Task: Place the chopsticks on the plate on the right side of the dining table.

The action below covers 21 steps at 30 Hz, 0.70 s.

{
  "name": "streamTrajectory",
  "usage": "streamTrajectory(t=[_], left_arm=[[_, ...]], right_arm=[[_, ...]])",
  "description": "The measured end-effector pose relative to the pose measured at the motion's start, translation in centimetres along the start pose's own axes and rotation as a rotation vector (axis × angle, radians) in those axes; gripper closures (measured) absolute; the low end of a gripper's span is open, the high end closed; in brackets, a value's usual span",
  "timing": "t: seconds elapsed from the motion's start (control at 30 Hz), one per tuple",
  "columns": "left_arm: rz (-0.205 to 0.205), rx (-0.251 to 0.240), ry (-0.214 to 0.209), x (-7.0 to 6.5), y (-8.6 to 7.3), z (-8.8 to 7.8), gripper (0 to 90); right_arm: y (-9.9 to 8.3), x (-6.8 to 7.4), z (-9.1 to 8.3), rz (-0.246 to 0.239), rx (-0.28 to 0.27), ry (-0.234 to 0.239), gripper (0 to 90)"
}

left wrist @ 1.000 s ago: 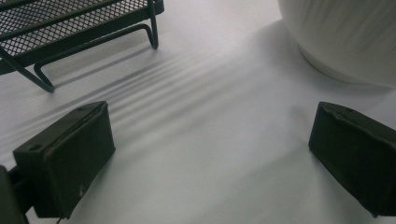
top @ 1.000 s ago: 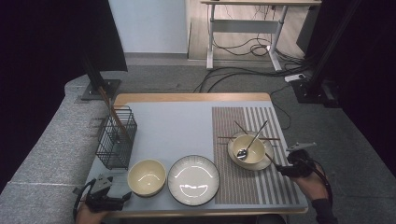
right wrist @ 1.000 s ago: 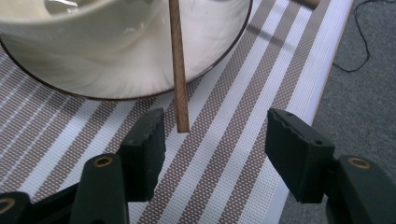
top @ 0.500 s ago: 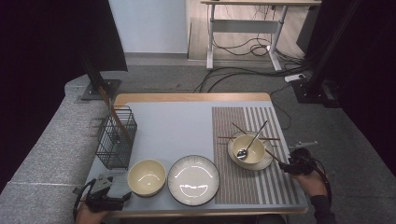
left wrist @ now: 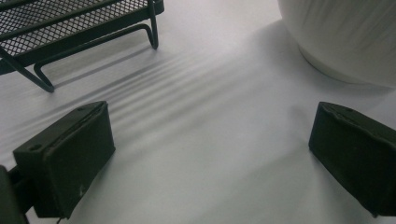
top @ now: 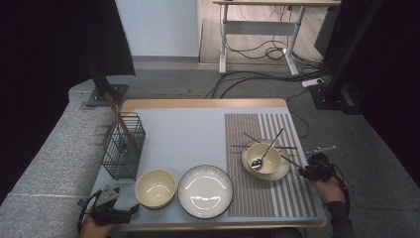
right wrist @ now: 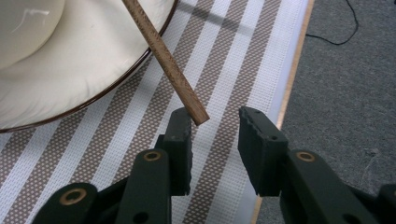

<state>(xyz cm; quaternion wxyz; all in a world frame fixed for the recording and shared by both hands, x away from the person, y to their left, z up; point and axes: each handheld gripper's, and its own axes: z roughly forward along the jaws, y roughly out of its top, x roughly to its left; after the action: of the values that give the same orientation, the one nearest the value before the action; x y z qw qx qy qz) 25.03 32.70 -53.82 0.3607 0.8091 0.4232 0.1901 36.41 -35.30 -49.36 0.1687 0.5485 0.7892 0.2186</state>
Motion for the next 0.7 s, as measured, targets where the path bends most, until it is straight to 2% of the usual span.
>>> streamTrajectory(t=[0.4,0.6,0.7], left_arm=[[0.0,0.0,0.0,0.0,0.0,0.0,0.0],[0.0,0.0,0.0,0.0,0.0,0.0,0.0],[0.0,0.0,0.0,0.0,0.0,0.0,0.0]], right_arm=[[0.7,-1.0,0.3,0.032,-0.014,-0.003,79.8],[0.9,-1.3,0.6,0.044,-0.026,0.008,82.1],[1.1,-1.2,0.7,0.034,-0.033,0.011,82.1]])
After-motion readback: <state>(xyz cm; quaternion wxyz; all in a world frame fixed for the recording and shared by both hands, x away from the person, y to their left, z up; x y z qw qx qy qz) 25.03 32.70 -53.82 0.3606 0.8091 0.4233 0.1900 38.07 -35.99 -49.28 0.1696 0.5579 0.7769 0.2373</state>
